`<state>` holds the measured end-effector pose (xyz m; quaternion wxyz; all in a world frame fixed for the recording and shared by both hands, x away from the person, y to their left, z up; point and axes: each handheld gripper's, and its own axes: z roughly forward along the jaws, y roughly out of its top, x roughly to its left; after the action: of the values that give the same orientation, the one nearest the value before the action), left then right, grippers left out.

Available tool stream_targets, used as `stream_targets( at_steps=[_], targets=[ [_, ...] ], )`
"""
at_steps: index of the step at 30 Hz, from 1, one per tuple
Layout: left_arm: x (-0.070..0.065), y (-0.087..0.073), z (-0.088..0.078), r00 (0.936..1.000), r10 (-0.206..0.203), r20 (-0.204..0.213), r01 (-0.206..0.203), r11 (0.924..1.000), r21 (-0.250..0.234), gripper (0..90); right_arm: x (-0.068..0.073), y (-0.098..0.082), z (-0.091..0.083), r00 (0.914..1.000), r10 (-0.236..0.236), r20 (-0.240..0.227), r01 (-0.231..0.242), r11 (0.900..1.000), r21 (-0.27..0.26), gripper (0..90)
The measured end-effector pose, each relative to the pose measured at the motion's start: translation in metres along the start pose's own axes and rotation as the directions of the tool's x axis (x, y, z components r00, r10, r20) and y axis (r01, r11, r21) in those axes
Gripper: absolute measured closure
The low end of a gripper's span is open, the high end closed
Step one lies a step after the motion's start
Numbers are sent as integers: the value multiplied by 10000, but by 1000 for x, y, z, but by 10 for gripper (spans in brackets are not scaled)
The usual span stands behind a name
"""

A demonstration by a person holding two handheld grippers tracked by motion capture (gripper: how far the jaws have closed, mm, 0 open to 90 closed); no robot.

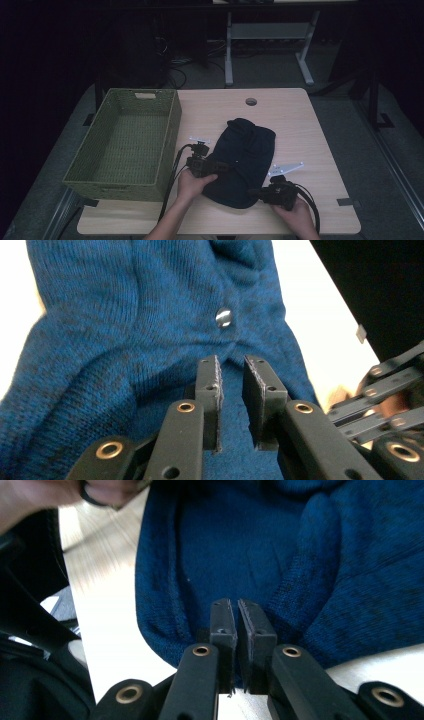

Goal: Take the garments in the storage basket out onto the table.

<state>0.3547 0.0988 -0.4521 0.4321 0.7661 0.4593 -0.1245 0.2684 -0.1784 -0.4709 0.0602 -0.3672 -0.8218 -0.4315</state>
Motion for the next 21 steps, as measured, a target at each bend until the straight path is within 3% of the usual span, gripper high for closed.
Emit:
stream_targets(
  at_steps=[5,12,21],
  targets=[
    [1,5,-10,9999,-67,-113,61,9984,-556,736,-1,-2,3,9996,-184,237,174,9989,435,894],
    [-2,5,-10,9999,-40,-127,34,9988,-487,738,-7,-6,-9,9995,-206,226,188,9966,796,896],
    [4,-6,3,9995,-273,-174,273,9996,-34,749,-19,-16,-28,9996,50,269,-69,9973,726,895]
  ],
)
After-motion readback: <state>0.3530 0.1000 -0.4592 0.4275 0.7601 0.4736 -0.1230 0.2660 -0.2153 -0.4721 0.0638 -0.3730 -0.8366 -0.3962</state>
